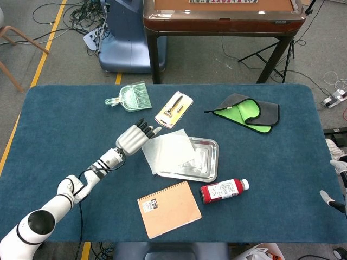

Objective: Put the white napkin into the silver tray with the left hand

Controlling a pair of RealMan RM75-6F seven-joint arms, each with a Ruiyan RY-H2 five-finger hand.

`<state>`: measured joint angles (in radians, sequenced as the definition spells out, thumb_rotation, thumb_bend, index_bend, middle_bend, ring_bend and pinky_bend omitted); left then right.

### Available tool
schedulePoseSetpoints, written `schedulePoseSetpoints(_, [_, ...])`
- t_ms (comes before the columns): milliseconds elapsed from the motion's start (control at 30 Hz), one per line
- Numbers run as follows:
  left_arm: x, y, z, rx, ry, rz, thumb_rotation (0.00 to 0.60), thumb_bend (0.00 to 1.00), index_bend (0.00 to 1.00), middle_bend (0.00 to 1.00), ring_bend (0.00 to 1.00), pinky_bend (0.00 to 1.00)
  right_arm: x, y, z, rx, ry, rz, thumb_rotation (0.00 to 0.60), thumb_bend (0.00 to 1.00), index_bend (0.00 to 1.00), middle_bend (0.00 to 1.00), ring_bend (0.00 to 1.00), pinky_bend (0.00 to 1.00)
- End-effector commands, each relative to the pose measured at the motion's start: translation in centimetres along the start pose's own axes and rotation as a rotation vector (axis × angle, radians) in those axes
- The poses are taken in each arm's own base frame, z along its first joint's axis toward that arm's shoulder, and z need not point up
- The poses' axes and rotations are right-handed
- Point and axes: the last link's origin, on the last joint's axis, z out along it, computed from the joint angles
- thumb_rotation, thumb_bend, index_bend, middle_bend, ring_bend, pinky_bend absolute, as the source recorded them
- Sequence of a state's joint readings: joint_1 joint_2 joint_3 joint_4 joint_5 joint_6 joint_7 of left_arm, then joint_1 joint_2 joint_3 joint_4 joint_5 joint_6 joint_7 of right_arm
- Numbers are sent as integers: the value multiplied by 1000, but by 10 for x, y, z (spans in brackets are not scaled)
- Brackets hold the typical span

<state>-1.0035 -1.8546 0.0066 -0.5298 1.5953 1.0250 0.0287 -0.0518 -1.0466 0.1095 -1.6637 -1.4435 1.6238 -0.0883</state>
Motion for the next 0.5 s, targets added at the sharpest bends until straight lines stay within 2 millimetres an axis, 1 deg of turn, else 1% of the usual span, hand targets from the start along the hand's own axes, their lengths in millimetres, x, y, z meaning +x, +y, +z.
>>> schedulePoseSetpoints(33, [3,-2,-2,72,-24,-13,600,195,58,203,197,150,1,1,-1,-4,2,-1,600,79,242,262,194,189])
schedulePoseSetpoints(233, [10,-12,-17,108,-41,1,600,194,58,191,195,150,1,1,-1,0,0,2,600,79,243,262,194,189])
schedulePoseSetpoints(333, [22,-17,-25,130,4,-44,600,194,67,204,206,197,0,0,0,6,-1,3,600,79,243,262,194,189])
schedulePoseSetpoints(367, [25,-18,-26,134,19,-67,600,194,78,234,231,232,0,-1,0,7,-2,2,600,79,243,262,194,189])
schedulePoseSetpoints(433, [33,-19,-28,134,48,-104,600,194,108,341,321,327,0,-1,0,10,-3,2,600,79,243,262,194,189])
schedulePoseSetpoints(500, [42,-18,-29,121,63,-162,600,194,167,584,534,550,-1,-2,1,12,-3,3,600,79,243,262,194,189])
